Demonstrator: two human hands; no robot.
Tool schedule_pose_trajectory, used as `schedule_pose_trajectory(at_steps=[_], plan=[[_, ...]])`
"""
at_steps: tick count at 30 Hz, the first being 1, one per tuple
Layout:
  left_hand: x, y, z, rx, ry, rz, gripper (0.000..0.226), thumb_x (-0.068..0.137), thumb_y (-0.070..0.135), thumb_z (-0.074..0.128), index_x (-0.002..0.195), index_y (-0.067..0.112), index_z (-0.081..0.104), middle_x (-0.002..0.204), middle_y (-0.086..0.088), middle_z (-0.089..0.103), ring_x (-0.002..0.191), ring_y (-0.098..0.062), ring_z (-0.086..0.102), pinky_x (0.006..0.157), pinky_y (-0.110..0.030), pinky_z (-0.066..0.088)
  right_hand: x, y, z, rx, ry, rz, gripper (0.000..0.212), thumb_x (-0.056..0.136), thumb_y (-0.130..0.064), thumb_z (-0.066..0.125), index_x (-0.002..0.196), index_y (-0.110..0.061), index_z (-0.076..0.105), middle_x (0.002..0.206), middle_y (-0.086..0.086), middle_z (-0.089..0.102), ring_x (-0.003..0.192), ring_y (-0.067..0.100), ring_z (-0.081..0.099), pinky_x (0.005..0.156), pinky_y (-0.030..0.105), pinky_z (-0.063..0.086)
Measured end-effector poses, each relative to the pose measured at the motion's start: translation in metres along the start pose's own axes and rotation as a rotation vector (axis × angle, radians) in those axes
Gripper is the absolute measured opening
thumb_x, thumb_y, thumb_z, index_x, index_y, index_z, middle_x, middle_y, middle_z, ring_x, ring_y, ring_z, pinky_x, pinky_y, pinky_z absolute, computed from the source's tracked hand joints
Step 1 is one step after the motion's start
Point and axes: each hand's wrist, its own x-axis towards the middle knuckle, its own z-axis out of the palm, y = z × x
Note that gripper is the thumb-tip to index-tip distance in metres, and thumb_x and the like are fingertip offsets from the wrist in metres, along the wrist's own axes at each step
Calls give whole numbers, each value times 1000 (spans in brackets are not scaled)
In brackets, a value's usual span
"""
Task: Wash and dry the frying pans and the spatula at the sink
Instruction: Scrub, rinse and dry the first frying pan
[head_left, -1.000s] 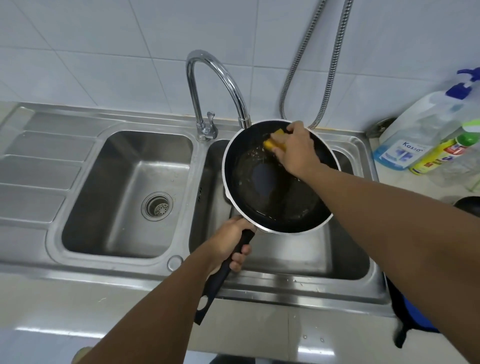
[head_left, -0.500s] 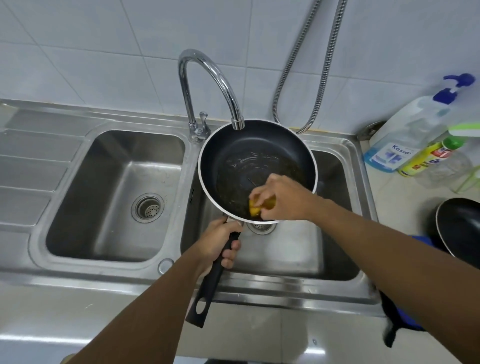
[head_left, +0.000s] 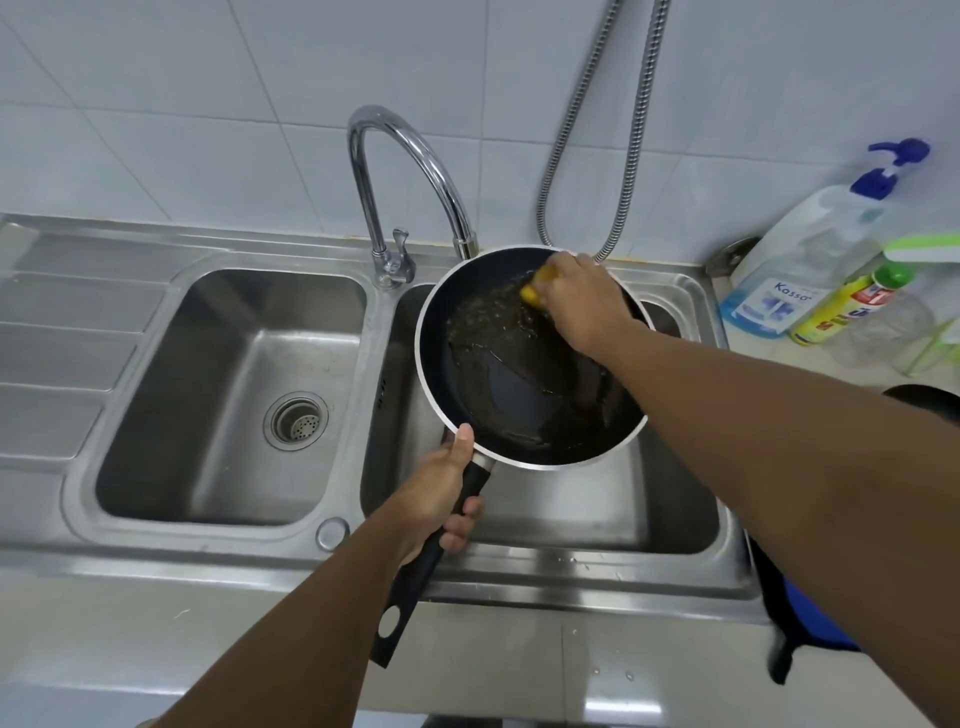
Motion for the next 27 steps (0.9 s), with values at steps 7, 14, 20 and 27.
schedule_pose_trajectory(at_steps=[7, 14, 20, 27], plan=[[2, 0, 0, 24, 8, -4, 68, 94, 79, 30, 129, 25, 51, 61, -1, 43, 43, -9, 28, 37, -21, 29, -10, -75, -12, 524, -170, -127, 49, 90, -36, 67, 135, -17, 63, 134, 8, 42, 115, 26, 52, 105, 43, 45], [-5, 0, -8, -61, 70, 16, 64, 95, 78, 25, 92, 21, 53, 59, -1, 44, 42, -10, 29, 36, -20, 28, -82, -70, 4, 644, -287, -236, 29, 84, -29, 66, 111, -32, 78, 128, -16, 60, 108, 9, 46, 105, 37, 32], [-11, 2, -12, -67, 72, 6, 65, 95, 78, 26, 92, 18, 53, 58, -2, 44, 43, -11, 28, 37, -20, 29, -89, -17, 7, 386, -154, 18, 15, 85, -33, 69, 93, -29, 81, 111, -19, 69, 105, 14, 53, 102, 40, 33], [-8, -3, -11, 10, 59, -14, 66, 95, 77, 27, 111, 18, 53, 60, -2, 44, 43, -9, 29, 35, -21, 30, -30, 1, 16, 193, -127, 236, 32, 94, -20, 64, 125, -20, 66, 135, 5, 50, 124, 28, 45, 104, 48, 33]])
